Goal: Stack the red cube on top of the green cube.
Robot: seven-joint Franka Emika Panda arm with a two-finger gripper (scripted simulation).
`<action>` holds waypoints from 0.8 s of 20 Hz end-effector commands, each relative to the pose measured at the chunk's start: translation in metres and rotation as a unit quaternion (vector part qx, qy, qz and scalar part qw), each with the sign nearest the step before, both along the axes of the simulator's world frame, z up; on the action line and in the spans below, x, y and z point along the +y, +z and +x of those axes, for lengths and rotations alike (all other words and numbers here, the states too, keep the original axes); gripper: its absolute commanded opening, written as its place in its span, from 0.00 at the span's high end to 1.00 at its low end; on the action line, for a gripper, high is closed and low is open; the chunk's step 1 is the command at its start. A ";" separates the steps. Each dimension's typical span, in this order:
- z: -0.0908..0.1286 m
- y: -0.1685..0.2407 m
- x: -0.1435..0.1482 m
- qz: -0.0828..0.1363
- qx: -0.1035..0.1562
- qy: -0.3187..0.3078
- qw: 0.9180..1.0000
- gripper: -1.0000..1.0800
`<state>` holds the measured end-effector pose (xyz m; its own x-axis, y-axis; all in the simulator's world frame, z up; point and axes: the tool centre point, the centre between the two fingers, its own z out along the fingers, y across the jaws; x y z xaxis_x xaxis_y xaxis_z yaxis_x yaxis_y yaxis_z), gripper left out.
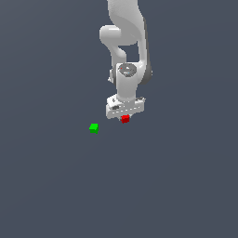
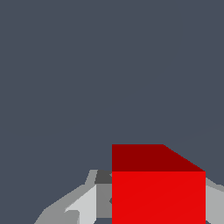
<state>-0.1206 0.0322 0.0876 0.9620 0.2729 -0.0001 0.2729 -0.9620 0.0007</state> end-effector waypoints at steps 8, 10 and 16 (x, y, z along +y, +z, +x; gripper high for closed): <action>0.001 0.032 0.001 0.000 0.000 0.000 1.000 1.00; 0.001 0.032 0.001 0.000 0.000 0.000 1.000 1.00; 0.002 0.029 -0.008 0.000 0.000 0.000 1.000 1.00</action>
